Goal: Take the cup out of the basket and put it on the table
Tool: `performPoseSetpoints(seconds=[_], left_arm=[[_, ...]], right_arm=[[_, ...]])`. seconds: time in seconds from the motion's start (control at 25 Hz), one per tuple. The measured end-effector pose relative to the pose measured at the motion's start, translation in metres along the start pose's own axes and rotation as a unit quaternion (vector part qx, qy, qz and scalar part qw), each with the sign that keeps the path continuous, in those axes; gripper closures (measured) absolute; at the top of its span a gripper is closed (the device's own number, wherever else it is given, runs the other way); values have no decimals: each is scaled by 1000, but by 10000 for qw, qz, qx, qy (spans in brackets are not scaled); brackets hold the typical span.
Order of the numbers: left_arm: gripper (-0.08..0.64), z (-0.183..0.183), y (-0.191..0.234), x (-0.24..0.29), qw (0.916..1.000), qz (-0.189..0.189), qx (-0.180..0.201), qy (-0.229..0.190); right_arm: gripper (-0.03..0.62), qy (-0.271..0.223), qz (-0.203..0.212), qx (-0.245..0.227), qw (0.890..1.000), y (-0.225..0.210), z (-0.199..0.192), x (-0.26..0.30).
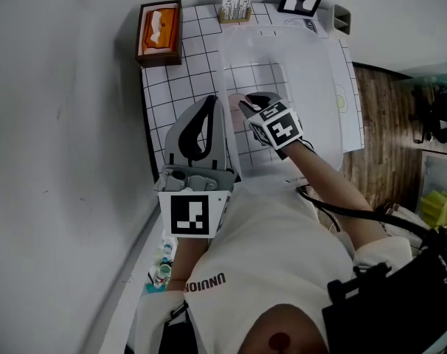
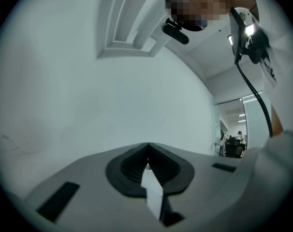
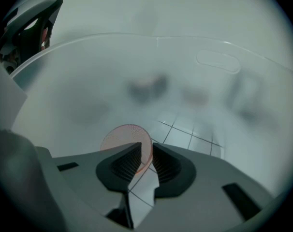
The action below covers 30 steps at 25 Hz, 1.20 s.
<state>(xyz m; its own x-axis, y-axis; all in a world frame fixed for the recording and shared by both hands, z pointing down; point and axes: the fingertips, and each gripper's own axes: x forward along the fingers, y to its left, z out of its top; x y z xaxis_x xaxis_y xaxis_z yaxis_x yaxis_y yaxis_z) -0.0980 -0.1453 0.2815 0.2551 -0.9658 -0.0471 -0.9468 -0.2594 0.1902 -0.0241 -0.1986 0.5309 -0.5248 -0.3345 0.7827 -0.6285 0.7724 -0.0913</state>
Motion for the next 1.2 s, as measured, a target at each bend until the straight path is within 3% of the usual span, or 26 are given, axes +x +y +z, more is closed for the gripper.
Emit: performPoseSetpoints(seconds=[0.36, 1.2], left_arm=[[546, 0, 2, 0, 10000, 17, -4, 5], [546, 5, -5, -4, 10000, 27, 60, -9]], right_arm=[[546, 12, -49, 102, 9999, -4, -2, 0], [548, -72, -36, 134, 9999, -8, 9, -12]])
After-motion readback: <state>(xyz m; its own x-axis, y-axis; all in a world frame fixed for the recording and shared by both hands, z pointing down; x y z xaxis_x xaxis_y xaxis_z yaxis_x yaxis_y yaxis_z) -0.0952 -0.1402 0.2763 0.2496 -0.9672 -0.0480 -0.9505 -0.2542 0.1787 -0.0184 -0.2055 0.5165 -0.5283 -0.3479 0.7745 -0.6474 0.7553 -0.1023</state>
